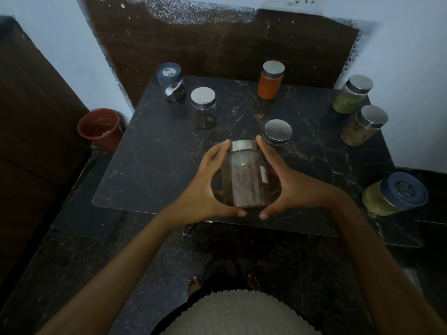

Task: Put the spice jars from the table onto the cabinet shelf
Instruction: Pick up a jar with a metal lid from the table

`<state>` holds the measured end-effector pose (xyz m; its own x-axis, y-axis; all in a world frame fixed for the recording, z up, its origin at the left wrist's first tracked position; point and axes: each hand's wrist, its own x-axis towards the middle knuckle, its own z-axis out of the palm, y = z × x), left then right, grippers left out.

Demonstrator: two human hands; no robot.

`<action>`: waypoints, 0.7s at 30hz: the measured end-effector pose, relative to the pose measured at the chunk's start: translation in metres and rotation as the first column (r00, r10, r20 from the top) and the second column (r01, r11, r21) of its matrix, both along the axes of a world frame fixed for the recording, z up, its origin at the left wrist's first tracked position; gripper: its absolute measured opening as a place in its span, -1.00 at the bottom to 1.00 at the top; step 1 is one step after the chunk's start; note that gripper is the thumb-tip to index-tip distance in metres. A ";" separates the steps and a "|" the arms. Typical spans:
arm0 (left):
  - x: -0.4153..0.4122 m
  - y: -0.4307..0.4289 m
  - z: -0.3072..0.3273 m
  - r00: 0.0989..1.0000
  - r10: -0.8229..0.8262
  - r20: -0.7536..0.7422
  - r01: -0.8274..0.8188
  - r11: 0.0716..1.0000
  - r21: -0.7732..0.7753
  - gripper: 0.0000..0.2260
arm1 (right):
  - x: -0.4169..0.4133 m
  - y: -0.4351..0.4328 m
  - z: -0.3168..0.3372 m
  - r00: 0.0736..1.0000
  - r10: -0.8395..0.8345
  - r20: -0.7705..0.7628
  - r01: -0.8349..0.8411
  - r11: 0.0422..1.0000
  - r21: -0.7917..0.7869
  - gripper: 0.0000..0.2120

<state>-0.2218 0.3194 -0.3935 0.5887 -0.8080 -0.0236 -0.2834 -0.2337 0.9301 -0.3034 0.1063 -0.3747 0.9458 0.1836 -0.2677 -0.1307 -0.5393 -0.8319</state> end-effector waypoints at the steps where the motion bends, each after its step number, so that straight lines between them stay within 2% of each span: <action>1: 0.000 0.000 0.001 1.000 -0.006 -0.025 0.006 1.000 0.000 0.14 | -0.001 0.001 0.000 1.000 -0.020 -0.002 0.021 1.000 0.013 0.29; 3: 0.001 -0.001 0.002 0.999 -0.028 -0.027 0.029 0.999 0.026 0.17 | 0.000 0.005 0.000 0.997 -0.068 0.024 0.067 0.998 0.014 0.27; 5: 0.003 -0.004 0.002 0.998 -0.050 0.036 0.047 0.996 0.071 0.20 | 0.001 0.009 -0.001 0.994 -0.086 0.066 0.087 0.996 -0.019 0.26; 10: 0.003 -0.010 0.006 0.994 -0.015 0.104 0.011 0.999 0.040 0.10 | 0.002 0.010 0.000 0.992 -0.086 0.094 0.085 0.996 0.010 0.27; 16: 0.004 -0.002 0.004 1.000 -0.026 -0.001 0.026 0.999 -0.043 0.12 | -0.003 -0.002 0.005 0.998 -0.066 -0.022 0.068 0.989 0.131 0.29; 18: 0.005 -0.001 0.004 0.998 -0.055 0.000 0.055 0.998 -0.010 0.17 | -0.004 0.000 0.003 0.995 -0.098 -0.008 0.098 0.986 0.132 0.27; 21: 0.006 -0.004 0.007 0.989 -0.096 0.117 0.086 0.993 0.082 0.16 | -0.003 0.005 0.000 0.994 -0.102 0.049 0.098 0.991 0.086 0.24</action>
